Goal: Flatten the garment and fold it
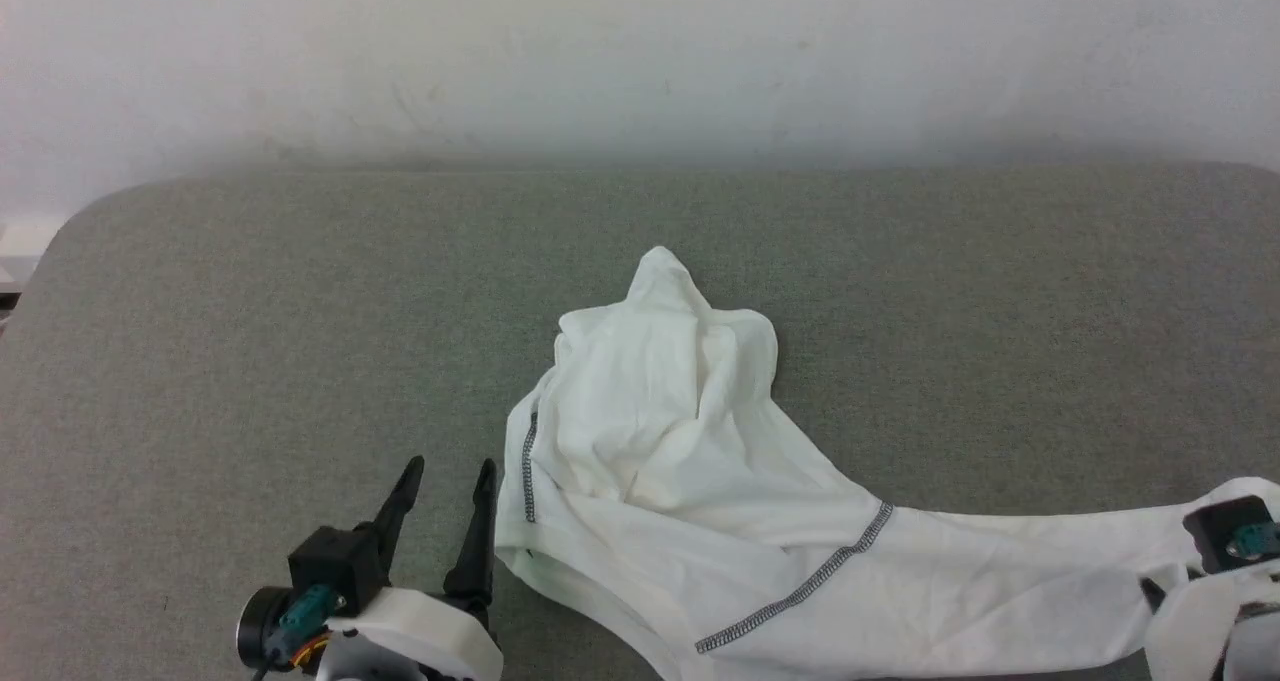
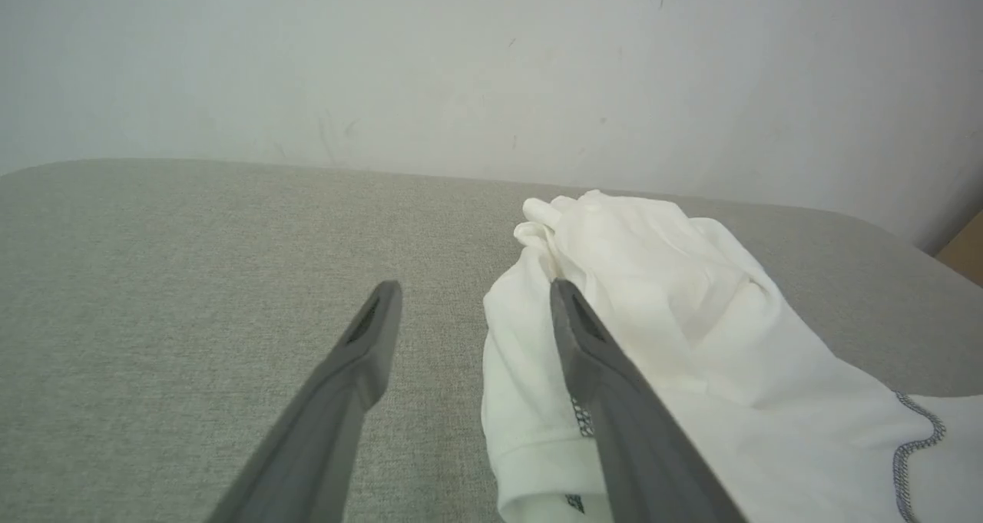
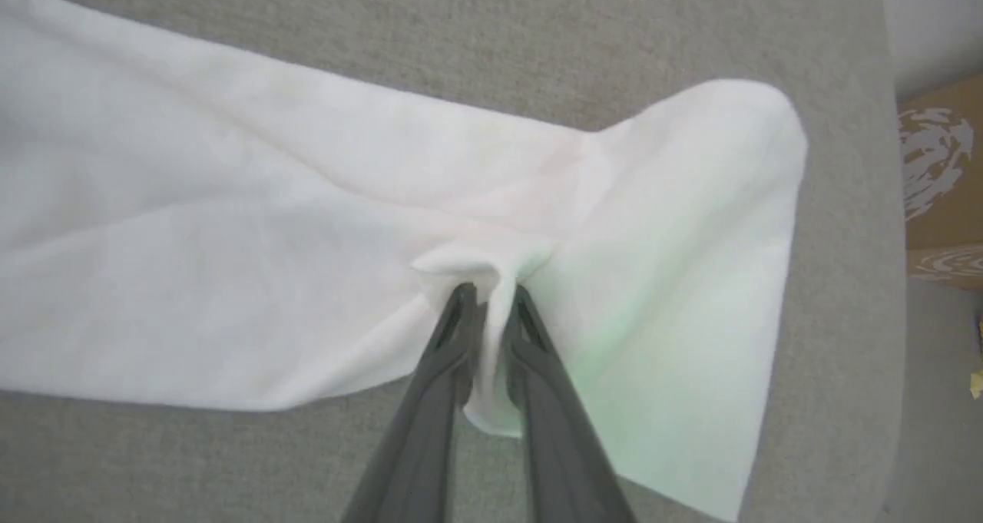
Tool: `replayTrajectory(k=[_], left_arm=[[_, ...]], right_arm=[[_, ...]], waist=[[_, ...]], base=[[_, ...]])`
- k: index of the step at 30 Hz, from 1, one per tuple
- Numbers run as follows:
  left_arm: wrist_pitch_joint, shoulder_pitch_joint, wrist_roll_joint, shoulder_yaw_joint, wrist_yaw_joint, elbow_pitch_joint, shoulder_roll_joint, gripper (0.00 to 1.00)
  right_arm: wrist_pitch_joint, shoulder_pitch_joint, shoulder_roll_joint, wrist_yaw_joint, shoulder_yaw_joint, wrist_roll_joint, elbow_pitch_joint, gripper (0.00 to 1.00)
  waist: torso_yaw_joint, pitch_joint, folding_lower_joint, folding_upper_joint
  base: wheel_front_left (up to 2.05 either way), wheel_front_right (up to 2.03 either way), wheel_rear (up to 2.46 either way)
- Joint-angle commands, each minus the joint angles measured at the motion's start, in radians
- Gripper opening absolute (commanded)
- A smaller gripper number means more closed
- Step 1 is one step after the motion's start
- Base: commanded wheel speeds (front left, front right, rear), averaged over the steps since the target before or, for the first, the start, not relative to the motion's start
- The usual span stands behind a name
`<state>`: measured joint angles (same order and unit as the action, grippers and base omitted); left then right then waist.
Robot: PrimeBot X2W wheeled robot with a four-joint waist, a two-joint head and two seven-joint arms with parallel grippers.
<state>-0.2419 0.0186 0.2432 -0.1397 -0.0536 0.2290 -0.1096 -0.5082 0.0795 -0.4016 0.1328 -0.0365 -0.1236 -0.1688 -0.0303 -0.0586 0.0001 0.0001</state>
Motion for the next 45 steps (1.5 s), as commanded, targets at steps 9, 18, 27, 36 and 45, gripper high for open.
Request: replayTrajectory(k=[9,18,27,36,45], left_arm=[[0.184,0.096,0.070,-0.036,-0.046,0.047,-0.016,1.00],[0.481,0.185,0.095,-0.058,-0.036,0.120,-0.067,1.00],[0.377,0.224,0.111,-0.008,-0.020,0.090,-0.089,0.00],[0.160,0.149,0.127,0.113,0.086,-0.062,-0.074,0.00],[0.185,-0.014,0.177,0.144,0.139,0.019,-0.028,0.28]], right_arm=[[0.128,-0.089,0.098,-0.002,0.052,-0.006,0.205,1.00],[0.209,-0.077,0.164,-0.002,0.100,-0.003,0.264,1.00],[0.244,-0.064,0.196,-0.002,0.134,0.007,0.212,1.00],[0.230,-0.027,0.213,-0.002,0.152,-0.003,0.160,1.00],[0.197,-0.003,0.210,-0.002,0.189,-0.018,0.111,1.00]], waist=[[0.037,-0.048,-0.0001,-0.0001],[0.077,-0.100,-0.0001,-0.0001],[0.051,-0.097,-0.0001,-0.0001],[-0.056,-0.034,-0.0001,-0.0001],[-0.123,-0.022,-0.0001,-0.0001]], base=[[0.00,0.00,0.00],[0.00,0.00,0.00],[0.00,0.00,0.00],[0.00,0.00,0.00],[0.00,0.00,0.00]])
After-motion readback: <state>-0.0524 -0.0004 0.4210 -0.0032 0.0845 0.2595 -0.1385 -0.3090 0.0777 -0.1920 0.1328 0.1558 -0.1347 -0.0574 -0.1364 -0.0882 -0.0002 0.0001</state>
